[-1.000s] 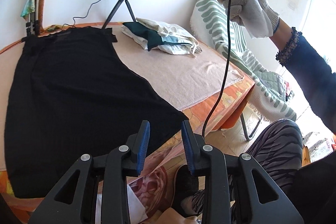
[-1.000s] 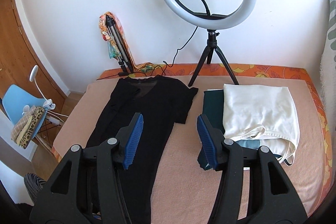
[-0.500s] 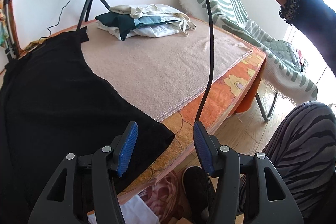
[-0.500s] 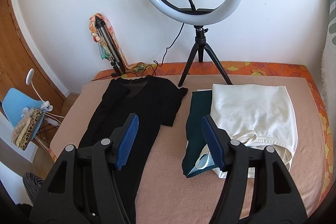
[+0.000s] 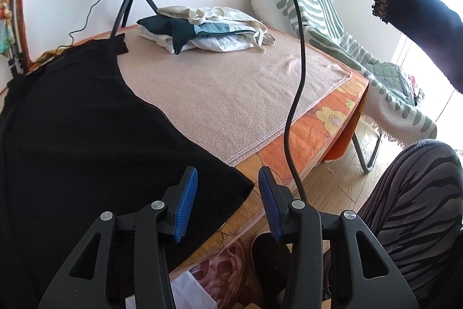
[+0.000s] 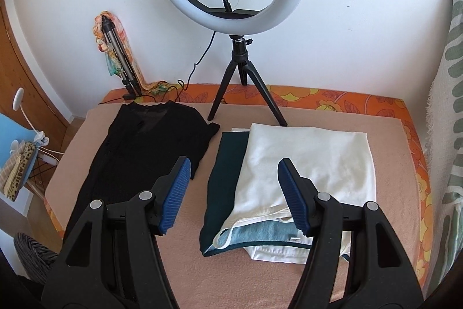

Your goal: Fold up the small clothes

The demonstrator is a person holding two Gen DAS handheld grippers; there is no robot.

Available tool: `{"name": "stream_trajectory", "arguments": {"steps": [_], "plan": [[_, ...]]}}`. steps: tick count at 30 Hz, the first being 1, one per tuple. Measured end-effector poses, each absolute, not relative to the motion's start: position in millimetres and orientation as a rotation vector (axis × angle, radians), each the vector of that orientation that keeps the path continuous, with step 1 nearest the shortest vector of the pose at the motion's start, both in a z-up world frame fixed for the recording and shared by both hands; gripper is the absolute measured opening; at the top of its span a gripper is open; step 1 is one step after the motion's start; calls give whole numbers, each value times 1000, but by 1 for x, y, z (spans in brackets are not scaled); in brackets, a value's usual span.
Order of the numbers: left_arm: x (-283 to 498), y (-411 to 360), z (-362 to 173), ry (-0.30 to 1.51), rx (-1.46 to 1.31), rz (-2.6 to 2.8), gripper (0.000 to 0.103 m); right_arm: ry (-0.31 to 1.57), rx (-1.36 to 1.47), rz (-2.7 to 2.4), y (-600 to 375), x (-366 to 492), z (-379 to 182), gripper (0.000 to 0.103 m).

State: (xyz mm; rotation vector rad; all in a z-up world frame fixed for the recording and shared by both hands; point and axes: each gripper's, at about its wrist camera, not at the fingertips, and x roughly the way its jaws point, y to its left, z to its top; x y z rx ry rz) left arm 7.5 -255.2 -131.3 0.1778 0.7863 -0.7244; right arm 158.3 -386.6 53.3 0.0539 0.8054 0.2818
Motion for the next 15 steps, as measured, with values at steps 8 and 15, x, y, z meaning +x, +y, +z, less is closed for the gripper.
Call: {"name": "stream_trajectory", "arguments": {"steps": [8, 15], "plan": [[4, -272, -139, 819, 268, -743, 42, 822, 141, 343, -378, 168, 39, 66], [15, -267, -141, 797, 251, -707, 8, 895, 194, 434, -332, 195, 3, 66]]}}
